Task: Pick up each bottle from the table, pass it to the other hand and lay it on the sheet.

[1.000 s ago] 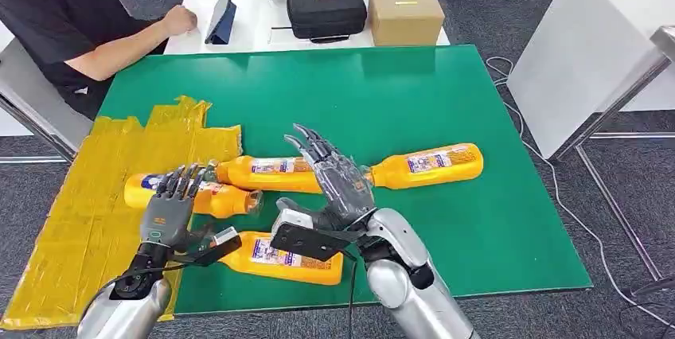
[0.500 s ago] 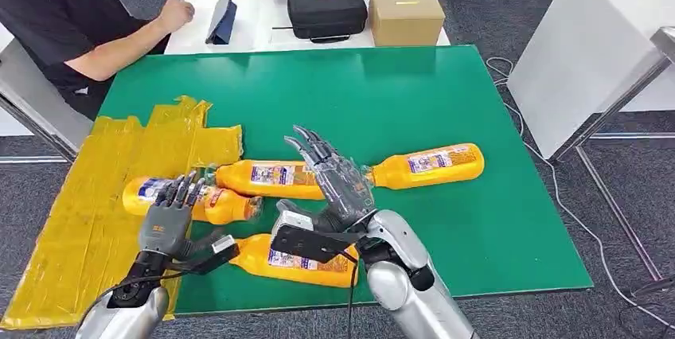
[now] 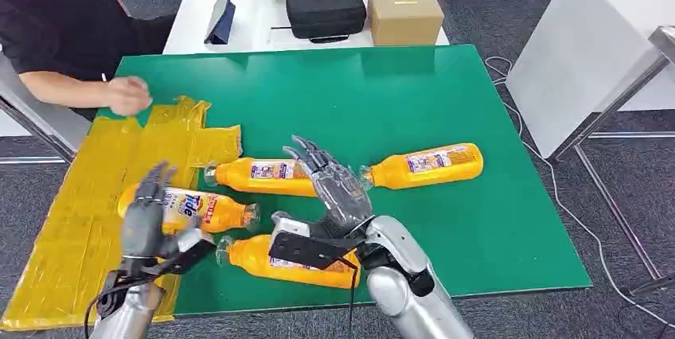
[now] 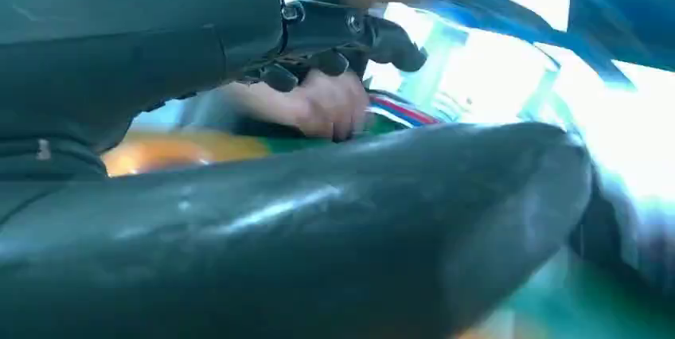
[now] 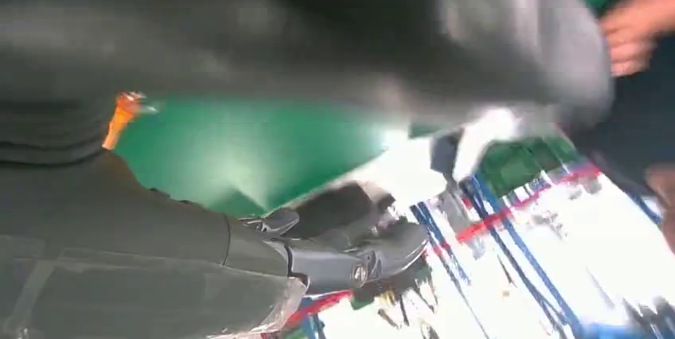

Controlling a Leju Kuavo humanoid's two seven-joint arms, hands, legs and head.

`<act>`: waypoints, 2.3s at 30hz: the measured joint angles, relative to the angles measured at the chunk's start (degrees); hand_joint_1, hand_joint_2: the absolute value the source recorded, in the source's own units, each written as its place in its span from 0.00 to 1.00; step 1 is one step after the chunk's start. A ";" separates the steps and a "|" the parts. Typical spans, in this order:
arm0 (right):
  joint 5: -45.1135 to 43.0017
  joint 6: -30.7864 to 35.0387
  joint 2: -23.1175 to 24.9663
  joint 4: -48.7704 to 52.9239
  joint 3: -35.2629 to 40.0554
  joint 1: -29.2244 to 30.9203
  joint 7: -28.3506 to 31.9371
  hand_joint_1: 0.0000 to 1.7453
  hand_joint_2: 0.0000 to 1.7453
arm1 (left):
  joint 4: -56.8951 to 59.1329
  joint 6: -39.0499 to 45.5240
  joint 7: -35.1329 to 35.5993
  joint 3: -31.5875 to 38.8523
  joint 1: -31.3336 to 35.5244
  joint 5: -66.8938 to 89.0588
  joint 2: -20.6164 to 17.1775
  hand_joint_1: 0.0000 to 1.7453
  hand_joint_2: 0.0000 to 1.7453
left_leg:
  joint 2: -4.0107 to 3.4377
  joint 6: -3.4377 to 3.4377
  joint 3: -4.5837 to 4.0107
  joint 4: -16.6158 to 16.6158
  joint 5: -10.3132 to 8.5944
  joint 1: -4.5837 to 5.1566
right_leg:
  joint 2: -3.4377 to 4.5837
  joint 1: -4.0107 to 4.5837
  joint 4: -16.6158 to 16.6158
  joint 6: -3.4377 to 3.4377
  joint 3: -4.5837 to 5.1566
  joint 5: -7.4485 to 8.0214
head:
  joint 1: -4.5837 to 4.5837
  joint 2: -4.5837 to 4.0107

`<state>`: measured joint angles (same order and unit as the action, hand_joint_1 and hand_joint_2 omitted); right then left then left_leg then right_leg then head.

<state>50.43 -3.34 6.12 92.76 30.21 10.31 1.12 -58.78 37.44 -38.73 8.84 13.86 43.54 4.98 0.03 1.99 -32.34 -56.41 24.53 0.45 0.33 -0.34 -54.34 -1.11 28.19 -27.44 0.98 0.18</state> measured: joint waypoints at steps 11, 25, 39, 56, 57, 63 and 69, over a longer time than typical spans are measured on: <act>3.06 0.68 -4.26 -4.15 3.06 -5.89 -6.02 0.00 1.00 | -36.09 -8.54 -1.55 -4.44 -11.88 -58.15 3.74 0.00 0.00 | 0.25 -0.02 -0.14 -0.01 0.02 0.01 | -0.29 -0.03 0.06 0.01 0.08 -0.03 | 0.00 0.00; 5.98 -4.55 -3.91 -10.44 7.65 -6.01 -9.58 0.00 1.00 | -44.28 -11.56 -1.48 -5.84 -15.52 -49.59 7.11 0.00 0.00 | 0.27 0.02 -0.11 -0.02 -0.02 0.01 | -0.32 -0.03 0.05 -0.01 0.03 -0.03 | 0.00 0.00; 22.33 -0.66 -1.22 -19.71 7.80 -3.12 -17.27 0.00 1.00 | -46.29 -12.74 -1.48 -5.97 -16.26 -50.29 9.16 0.00 0.00 | 0.24 0.02 0.19 -0.01 -0.02 0.00 | -0.31 -0.03 0.07 0.00 -0.17 -0.03 | 0.02 0.00; 24.87 -2.27 -0.57 -20.04 7.10 -3.37 -17.12 1.00 1.00 | -47.64 -13.00 -1.48 -5.23 -17.00 -50.55 9.95 0.00 0.00 | 0.25 -0.01 0.47 0.00 0.03 0.01 | -0.32 -0.03 0.09 0.02 -0.13 -0.05 | 0.00 0.00; 24.96 -2.40 -0.57 -20.08 7.12 -3.38 -17.07 1.00 1.00 | -47.76 -13.00 -1.48 -5.21 -17.10 -50.55 10.01 0.00 0.00 | 0.28 -0.01 0.48 0.00 0.03 0.00 | -0.34 -0.03 0.09 0.02 -0.04 -0.05 | -0.02 0.00; 25.13 -2.86 -0.59 -19.98 7.12 -3.44 -17.09 1.00 1.00 | -48.04 -13.02 -1.48 -5.01 -17.71 -50.71 10.08 0.00 0.00 | 0.28 -0.01 0.52 0.01 0.03 0.00 | -0.34 -0.03 0.09 0.02 -0.02 -0.06 | 0.00 0.00; 25.16 -3.65 -0.68 -18.40 7.04 -4.41 -17.60 1.00 1.00 | -48.04 -13.02 -1.48 -4.49 -17.80 -50.73 10.10 0.00 0.00 | 0.27 0.00 0.49 0.00 0.03 0.04 | -0.33 -0.05 0.09 0.01 -0.08 -0.06 | 0.00 0.02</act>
<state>75.58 -6.99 5.44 74.36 37.24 5.90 -16.48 -106.81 24.41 -40.22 4.35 -3.94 -7.19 15.08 0.30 1.99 -31.85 -56.41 24.56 0.49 0.00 -0.40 -54.24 -1.10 28.11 -27.50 0.98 0.20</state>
